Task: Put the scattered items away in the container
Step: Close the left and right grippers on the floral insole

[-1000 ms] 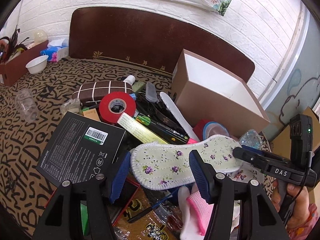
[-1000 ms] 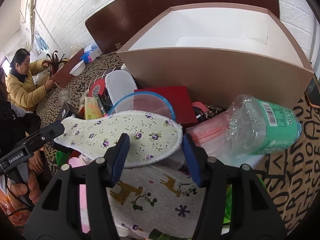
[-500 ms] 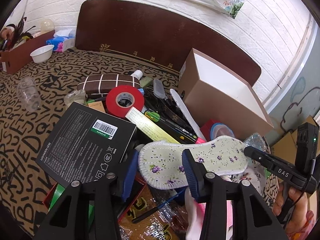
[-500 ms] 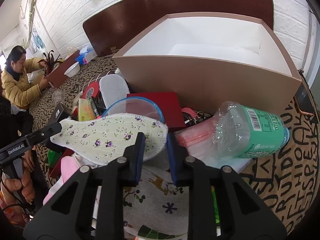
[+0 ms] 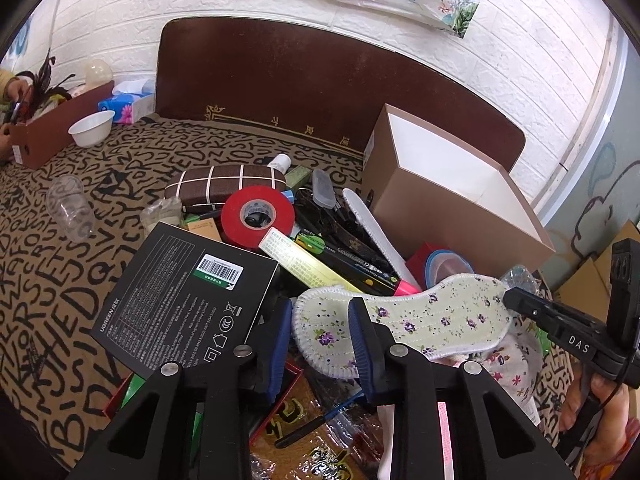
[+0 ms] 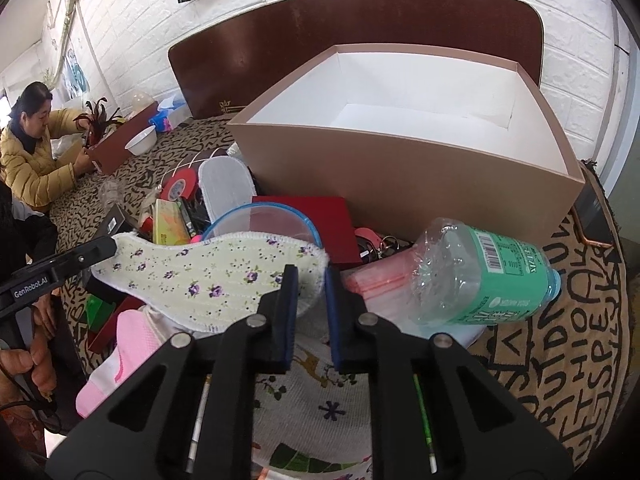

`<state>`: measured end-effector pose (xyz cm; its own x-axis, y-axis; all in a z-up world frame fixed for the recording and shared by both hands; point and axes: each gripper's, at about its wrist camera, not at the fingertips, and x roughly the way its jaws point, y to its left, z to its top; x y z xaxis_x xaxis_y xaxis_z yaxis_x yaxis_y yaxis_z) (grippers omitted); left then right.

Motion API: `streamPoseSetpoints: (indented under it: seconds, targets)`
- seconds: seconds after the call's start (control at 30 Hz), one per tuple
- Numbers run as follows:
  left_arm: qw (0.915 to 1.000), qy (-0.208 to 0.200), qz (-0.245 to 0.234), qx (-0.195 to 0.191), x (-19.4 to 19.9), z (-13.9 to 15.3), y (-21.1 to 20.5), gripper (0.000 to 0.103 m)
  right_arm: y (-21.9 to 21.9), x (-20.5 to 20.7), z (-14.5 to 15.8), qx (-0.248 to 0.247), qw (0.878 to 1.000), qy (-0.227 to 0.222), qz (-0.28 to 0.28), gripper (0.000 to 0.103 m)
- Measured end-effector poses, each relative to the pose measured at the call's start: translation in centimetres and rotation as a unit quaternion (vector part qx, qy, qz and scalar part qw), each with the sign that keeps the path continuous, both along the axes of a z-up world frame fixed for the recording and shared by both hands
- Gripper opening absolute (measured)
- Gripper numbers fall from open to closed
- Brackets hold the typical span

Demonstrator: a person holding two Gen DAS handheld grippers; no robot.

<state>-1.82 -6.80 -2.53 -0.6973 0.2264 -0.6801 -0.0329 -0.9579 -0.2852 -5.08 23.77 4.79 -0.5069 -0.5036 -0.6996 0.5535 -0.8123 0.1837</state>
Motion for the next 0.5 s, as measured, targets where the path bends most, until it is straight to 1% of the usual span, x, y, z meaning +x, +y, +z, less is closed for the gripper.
streamPoseSetpoints:
  seconds: [0.03,0.1,0.2,0.27,0.5]
  targets:
    - [1.0000,0.000,-0.001,0.001,0.01,-0.01,-0.01,0.029,0.03,0.04,0.08,0.000,1.000,0.002,0.000,0.015]
    - [1.0000,0.001,0.000,0.002,0.08,-0.05,-0.05,0.023,0.13,0.12,0.20,-0.001,1.000,0.004,-0.002,0.015]
    - [1.0000,0.000,0.001,0.006,0.17,-0.06,-0.18,0.021,0.17,0.30,0.32,-0.001,1.000,0.007,-0.003,0.015]
    - [1.0000,0.003,0.004,0.005,0.29,0.05,-0.22,0.017,0.13,0.46,0.38,0.000,1.000,0.008,-0.003,0.015]
    - [0.9999,0.016,0.002,-0.006,0.78,0.59,0.09,0.014,0.21,0.71,0.52,-0.005,1.000,0.010,-0.005,0.015]
